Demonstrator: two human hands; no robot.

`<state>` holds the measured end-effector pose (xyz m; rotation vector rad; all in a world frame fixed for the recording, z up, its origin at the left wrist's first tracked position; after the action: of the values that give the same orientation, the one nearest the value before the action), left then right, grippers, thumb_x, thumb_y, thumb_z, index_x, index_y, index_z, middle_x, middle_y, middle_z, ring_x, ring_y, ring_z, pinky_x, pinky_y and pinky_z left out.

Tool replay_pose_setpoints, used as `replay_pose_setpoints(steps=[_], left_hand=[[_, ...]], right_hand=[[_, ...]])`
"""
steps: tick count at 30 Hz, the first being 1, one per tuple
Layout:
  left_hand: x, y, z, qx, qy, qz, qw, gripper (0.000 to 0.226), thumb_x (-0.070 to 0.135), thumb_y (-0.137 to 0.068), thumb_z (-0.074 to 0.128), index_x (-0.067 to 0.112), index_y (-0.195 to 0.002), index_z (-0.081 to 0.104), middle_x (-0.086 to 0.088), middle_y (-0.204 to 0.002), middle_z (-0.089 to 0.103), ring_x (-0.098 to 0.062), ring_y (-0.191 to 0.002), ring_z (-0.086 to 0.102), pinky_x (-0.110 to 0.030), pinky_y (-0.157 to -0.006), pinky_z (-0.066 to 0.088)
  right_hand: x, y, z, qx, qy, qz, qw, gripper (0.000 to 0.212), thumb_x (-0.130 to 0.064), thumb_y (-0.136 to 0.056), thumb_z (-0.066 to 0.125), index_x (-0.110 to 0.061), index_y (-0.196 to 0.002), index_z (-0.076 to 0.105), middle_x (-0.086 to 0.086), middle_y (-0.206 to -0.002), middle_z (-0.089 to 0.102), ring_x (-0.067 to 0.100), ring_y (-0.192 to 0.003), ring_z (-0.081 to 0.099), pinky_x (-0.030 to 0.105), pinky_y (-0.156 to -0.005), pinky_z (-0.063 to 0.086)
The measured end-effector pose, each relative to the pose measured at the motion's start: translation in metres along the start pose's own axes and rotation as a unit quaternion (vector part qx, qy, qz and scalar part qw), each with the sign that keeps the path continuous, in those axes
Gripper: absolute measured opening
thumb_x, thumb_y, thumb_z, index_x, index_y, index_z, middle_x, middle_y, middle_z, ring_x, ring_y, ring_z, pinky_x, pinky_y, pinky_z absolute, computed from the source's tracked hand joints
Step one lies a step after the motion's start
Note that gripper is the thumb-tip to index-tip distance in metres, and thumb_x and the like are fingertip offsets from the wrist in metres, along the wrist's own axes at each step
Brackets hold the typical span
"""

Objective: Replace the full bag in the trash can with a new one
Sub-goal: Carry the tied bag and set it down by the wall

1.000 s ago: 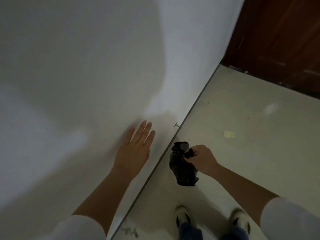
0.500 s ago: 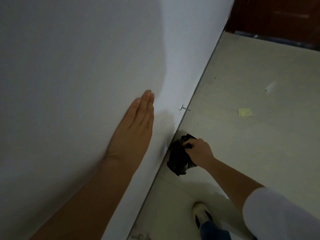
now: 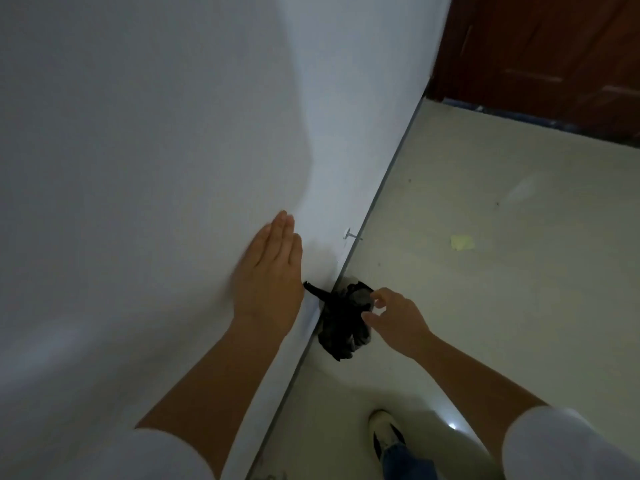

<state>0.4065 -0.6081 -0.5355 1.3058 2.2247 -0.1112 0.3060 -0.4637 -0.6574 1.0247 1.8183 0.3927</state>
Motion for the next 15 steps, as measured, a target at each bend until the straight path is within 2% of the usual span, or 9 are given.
replay_pose_setpoints(steps=[2,4,5,7,9,12,15], left_hand=[[0.006,0.007,-0.012,-0.036,0.093,-0.035,0.994,0.068,0.035,-0.083,0.062,0.004,-0.14,0.041,-0.02,-0.152,0.033,-0.035,-0.142,0.028,-0.044,-0.116,0.017],[0.021,0.02,-0.042,-0.044,0.158,-0.032,0.986,0.063,0.032,-0.07,0.076,0.003,-0.125,0.06,-0.023,-0.139,0.051,-0.039,-0.13,0.047,-0.051,-0.106,0.037],[0.029,0.028,-0.058,-0.048,0.193,-0.032,0.979,0.061,0.032,-0.073,0.074,0.003,-0.125,0.059,-0.023,-0.14,0.049,-0.039,-0.131,0.045,-0.052,-0.106,0.038],[0.053,0.042,-0.09,-0.083,0.26,-0.03,0.962,0.06,0.037,-0.091,0.052,0.008,-0.141,0.04,-0.019,-0.155,0.027,-0.034,-0.144,0.023,-0.047,-0.117,0.022],[0.083,0.056,-0.121,-0.141,0.3,-0.022,0.943,0.059,0.041,-0.098,0.035,0.013,-0.148,0.023,-0.014,-0.16,0.012,-0.029,-0.148,0.007,-0.042,-0.119,0.011],[0.137,0.075,-0.18,-0.152,0.327,0.0,0.932,0.057,0.044,-0.097,0.033,0.014,-0.145,0.027,-0.013,-0.155,0.024,-0.03,-0.145,0.016,-0.045,-0.117,0.017],[0.209,0.101,-0.252,-0.141,0.332,0.079,0.929,0.054,0.042,-0.096,0.035,0.018,-0.144,0.029,-0.008,-0.152,0.03,-0.027,-0.142,0.023,-0.048,-0.114,0.022]], right_hand=[[0.001,0.02,-0.017,-0.002,-0.001,0.002,1.0,0.046,-0.028,-0.09,0.058,-0.013,-0.132,0.048,0.007,-0.131,0.056,0.021,-0.114,0.055,0.021,-0.079,0.036],[0.005,0.054,-0.048,0.007,0.0,0.004,1.0,0.046,-0.031,-0.089,0.059,-0.014,-0.131,0.049,0.007,-0.129,0.057,0.021,-0.113,0.055,0.023,-0.082,0.04],[0.007,0.072,-0.063,0.012,0.0,0.007,1.0,0.046,-0.033,-0.089,0.06,-0.014,-0.13,0.049,0.007,-0.128,0.058,0.021,-0.112,0.056,0.024,-0.084,0.042],[0.014,0.111,-0.096,0.026,-0.019,0.017,0.999,0.046,-0.035,-0.087,0.061,-0.015,-0.128,0.051,0.007,-0.127,0.058,0.02,-0.111,0.057,0.025,-0.085,0.044],[0.029,0.156,-0.131,0.055,-0.041,0.029,0.997,0.046,-0.036,-0.086,0.063,-0.016,-0.127,0.053,0.005,-0.126,0.059,0.019,-0.11,0.057,0.026,-0.087,0.045],[0.068,0.228,-0.188,0.109,-0.042,0.039,0.992,0.043,-0.033,-0.087,0.062,-0.014,-0.125,0.054,0.005,-0.126,0.06,0.019,-0.112,0.057,0.028,-0.09,0.045],[0.129,0.311,-0.243,0.164,-0.052,0.084,0.981,0.045,-0.033,-0.088,0.061,-0.013,-0.127,0.053,0.006,-0.127,0.059,0.02,-0.113,0.057,0.028,-0.091,0.044]])
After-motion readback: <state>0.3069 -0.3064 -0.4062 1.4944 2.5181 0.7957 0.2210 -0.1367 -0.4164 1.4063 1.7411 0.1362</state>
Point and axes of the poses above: each hand's wrist, its own y-axis away from the middle knuckle, its own z-axis out of the palm, x = y × z, the point moved 5 cm from there along -y, towards the middle knuckle
